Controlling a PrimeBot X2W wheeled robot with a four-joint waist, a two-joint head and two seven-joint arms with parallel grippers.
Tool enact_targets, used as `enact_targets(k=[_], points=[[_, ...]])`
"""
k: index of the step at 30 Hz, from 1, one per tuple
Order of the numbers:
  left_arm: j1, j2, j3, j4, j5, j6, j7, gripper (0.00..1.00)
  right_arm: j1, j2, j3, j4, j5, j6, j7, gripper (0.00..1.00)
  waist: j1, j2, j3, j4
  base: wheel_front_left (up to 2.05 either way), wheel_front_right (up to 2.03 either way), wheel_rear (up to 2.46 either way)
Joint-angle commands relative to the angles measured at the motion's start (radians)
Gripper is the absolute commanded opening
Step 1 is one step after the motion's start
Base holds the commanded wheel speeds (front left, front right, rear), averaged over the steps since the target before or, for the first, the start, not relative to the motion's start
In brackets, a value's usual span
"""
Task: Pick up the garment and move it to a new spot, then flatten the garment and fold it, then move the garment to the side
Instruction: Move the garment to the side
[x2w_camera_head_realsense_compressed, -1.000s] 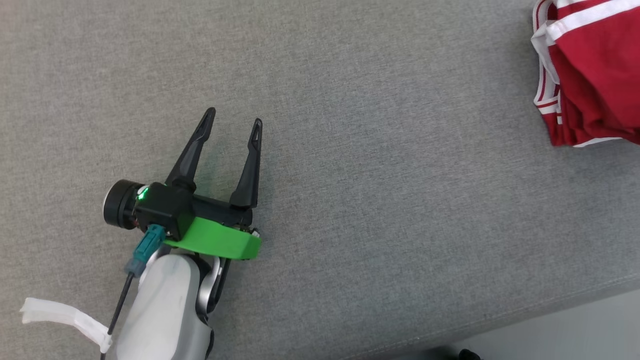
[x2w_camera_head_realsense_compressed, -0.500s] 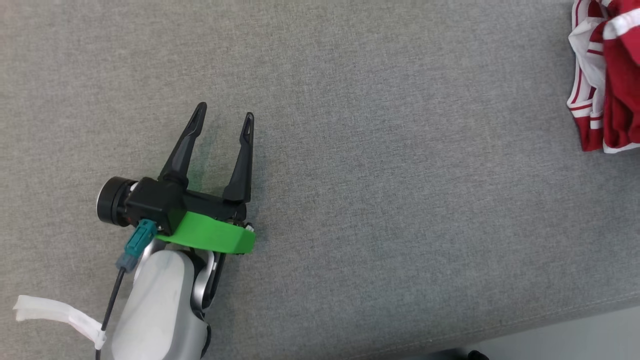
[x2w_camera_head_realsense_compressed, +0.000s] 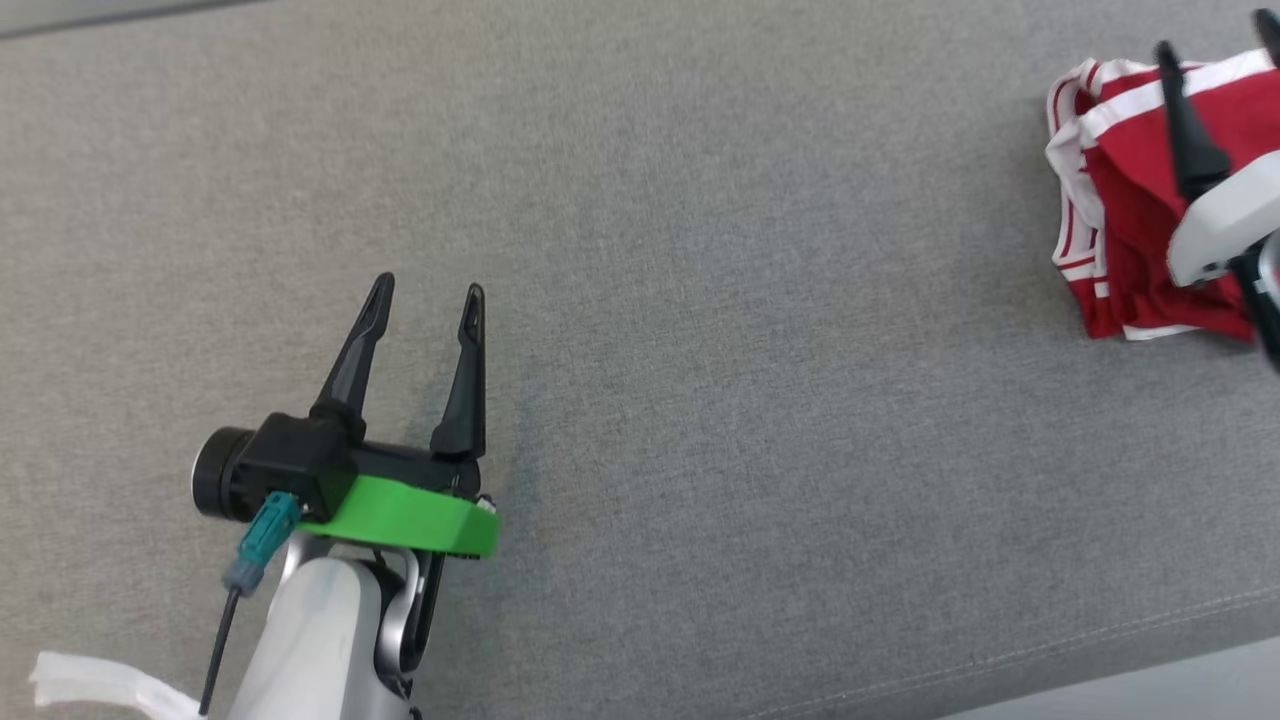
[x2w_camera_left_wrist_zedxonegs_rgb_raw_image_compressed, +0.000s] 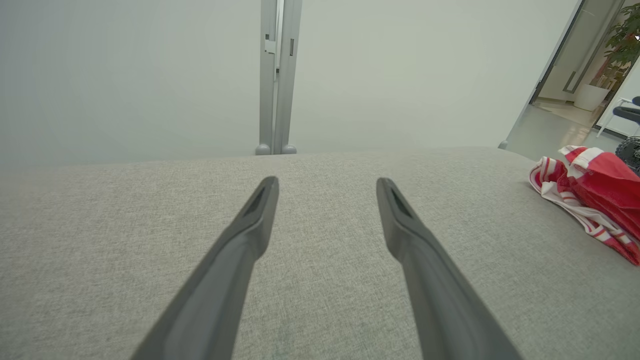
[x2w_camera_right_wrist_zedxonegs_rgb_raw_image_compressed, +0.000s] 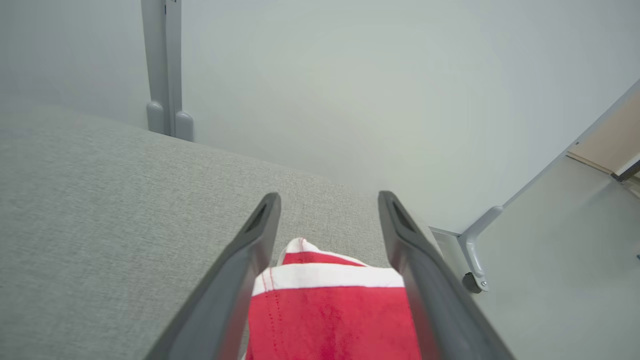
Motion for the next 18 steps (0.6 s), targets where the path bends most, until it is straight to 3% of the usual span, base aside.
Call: enact_targets(k=[1, 9, 18], points=[[0.024, 0.005, 0.006, -0.006, -0.004, 0.009, 0.000, 1.00, 0.038, 0.019, -0.004, -0.046, 0.020, -0.002, 0.004, 1.00, 0.0000, 0.0000, -0.093, 0.012, 0.00, 0.00, 0.00], [0.093, 0.005, 0.023, -0.024, -0.018, 0.026, 0.000, 1.00, 0.235, 0.152, -0.059, -0.305, 0.090, -0.002, -0.008, 1.00, 0.0000, 0.0000, -0.182, 0.064, 0.00, 0.00, 0.00], [0.173, 0.005, 0.002, -0.022, -0.026, 0.041, 0.000, 1.00, 0.514, 0.346, -0.195, -0.417, 0.035, -0.001, -0.064, 1.00, 0.0000, 0.0000, -0.258, 0.116, 0.00, 0.00, 0.00]])
